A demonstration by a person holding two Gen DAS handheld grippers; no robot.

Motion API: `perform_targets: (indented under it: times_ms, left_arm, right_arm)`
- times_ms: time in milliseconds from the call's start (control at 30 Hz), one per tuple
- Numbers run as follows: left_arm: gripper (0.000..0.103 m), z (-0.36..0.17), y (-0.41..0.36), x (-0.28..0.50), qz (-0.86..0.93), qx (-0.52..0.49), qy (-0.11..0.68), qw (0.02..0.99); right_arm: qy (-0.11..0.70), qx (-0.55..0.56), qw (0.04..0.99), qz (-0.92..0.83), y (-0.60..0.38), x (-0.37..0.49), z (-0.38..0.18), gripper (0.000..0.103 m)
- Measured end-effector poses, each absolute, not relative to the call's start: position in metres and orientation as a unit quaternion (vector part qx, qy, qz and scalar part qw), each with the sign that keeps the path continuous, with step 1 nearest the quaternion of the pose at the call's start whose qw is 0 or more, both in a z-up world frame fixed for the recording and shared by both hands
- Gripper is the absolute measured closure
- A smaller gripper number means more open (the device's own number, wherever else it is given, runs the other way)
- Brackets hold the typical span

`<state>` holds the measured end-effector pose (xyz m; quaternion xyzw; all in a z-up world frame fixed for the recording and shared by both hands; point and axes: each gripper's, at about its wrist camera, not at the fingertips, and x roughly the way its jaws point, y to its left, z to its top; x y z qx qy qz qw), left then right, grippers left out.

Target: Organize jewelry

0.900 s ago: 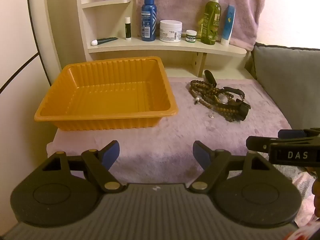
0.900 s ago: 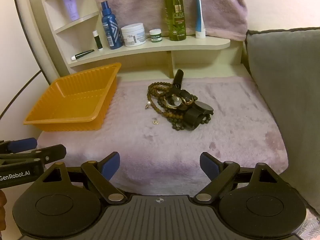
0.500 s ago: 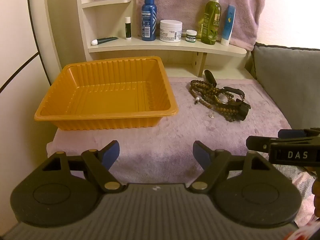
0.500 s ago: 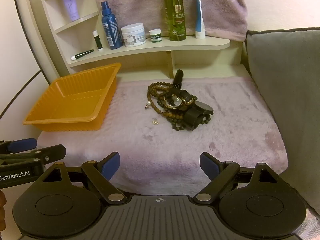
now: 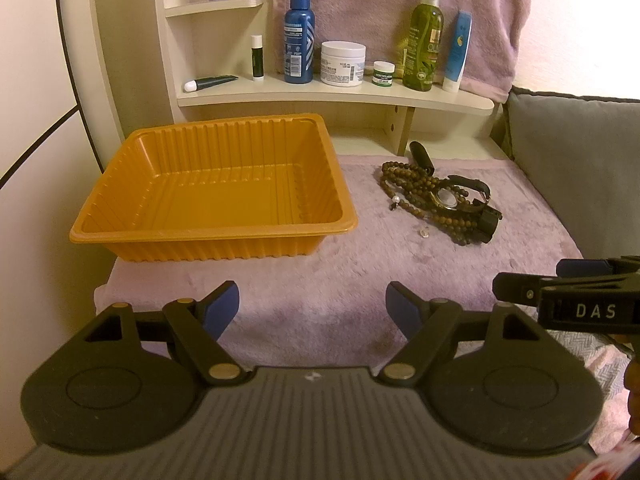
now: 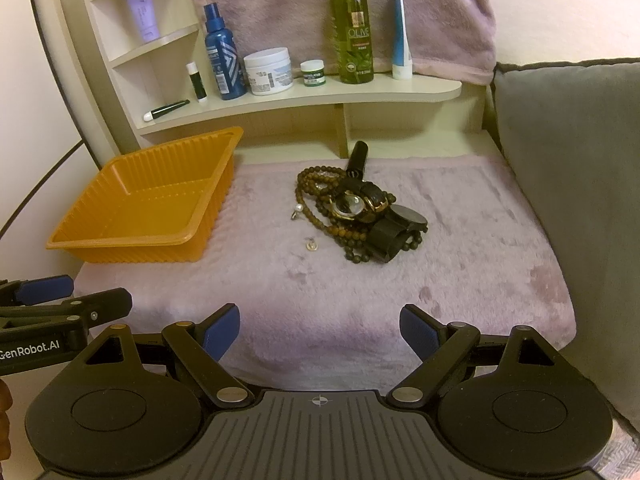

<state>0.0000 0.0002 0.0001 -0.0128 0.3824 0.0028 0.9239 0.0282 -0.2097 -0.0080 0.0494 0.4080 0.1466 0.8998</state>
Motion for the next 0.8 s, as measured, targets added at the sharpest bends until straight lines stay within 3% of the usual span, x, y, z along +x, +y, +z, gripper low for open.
perform_targets:
  times_ms: [800]
  left_arm:
    - [0.024, 0.0001, 0.0001, -0.0001, 0.002, -0.013, 0.382, 0.924]
  right_arm:
    - [0.408, 0.049, 0.900, 0.146, -0.2082, 0.0287, -0.0068, 0.016]
